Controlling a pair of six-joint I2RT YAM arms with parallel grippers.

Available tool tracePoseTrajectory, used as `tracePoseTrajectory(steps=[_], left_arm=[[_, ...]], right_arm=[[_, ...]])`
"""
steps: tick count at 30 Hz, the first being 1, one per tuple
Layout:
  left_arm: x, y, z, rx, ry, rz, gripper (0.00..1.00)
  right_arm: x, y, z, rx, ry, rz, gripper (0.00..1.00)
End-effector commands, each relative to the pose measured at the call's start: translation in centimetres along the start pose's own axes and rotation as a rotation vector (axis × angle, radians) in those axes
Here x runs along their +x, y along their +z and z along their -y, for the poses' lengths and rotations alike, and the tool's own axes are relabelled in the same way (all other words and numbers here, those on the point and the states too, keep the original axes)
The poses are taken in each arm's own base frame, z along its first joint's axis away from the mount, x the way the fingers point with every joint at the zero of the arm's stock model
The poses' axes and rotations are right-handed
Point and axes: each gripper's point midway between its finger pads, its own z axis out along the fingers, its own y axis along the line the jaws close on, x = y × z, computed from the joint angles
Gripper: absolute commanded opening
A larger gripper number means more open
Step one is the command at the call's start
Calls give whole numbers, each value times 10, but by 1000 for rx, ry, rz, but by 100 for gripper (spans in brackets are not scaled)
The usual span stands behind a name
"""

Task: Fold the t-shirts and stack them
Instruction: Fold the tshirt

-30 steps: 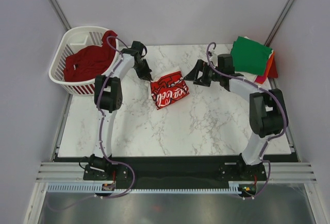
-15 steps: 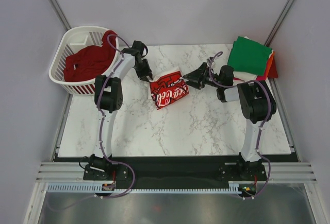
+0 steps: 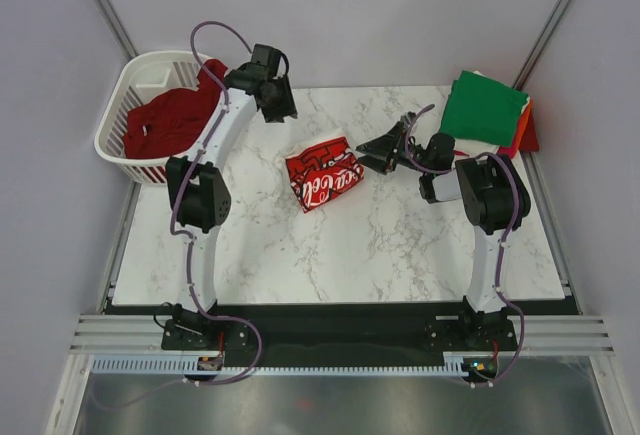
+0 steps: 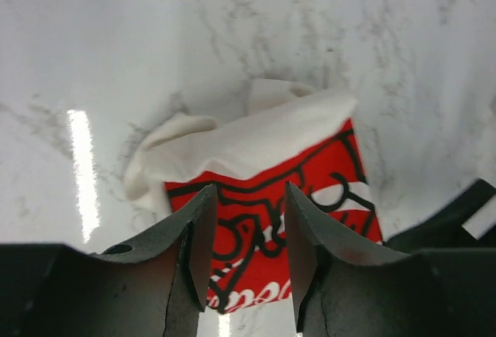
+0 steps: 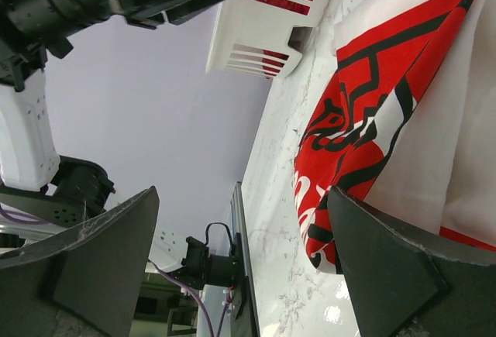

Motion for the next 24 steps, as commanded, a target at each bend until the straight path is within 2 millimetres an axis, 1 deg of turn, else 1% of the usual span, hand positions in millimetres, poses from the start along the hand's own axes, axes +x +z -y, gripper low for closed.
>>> tracePoseTrajectory(steps=[1, 3, 4, 5, 6, 7, 8, 10, 11, 12, 14, 15, 17, 18, 19, 20, 22, 23, 24], left_arm=[[-5, -21, 77, 285, 111, 24, 47], [6, -15, 96, 353, 135, -14, 47], [5, -13, 103, 370, 144, -9, 47], [14, 1, 104, 371, 150, -33, 47], [19, 6, 109, 382, 154, -44, 47], [19, 11, 111, 394, 151, -45, 47], [27, 25, 110, 394, 142, -72, 47], [31, 37, 112, 405, 137, -80, 47], [33, 43, 112, 410, 135, -85, 47], [40, 54, 111, 413, 132, -104, 47], [43, 62, 115, 437, 128, -111, 47], [51, 74, 113, 442, 121, -136, 47], [57, 85, 112, 440, 109, -148, 47], [61, 95, 110, 435, 105, -153, 47], [63, 100, 108, 431, 100, -158, 47], [65, 105, 107, 425, 94, -161, 47], [69, 119, 96, 385, 78, -164, 47], [69, 123, 92, 375, 62, -168, 47], [71, 128, 89, 366, 50, -173, 47]], right_arm=[[-11, -9, 2, -9, -51, 25, 98], [-20, -13, 5, -4, -46, 43, 98], [-24, -15, 5, -3, -36, 50, 98], [-29, -18, 10, 4, -30, 64, 98], [-33, -19, 10, 4, -31, 71, 98], [-36, -20, 11, 7, -29, 78, 98], [-36, -19, 15, 15, -17, 78, 98], [-39, -17, 18, 24, -22, 82, 98], [-37, -16, 22, 35, -10, 74, 98], [-37, -17, 23, 40, -12, 74, 98], [-34, -16, 28, 57, -12, 64, 98], [-34, -16, 30, 63, -11, 62, 98], [-30, -15, 32, 73, -8, 54, 98], [-27, -14, 34, 78, -14, 47, 98], [-26, -14, 34, 82, -15, 44, 98], [-21, -11, 33, 85, -11, 28, 98], [-17, -7, 37, 105, -43, 5, 98], [-9, -5, 42, 145, -20, -19, 98], [-11, -2, 46, 176, -29, -20, 98]])
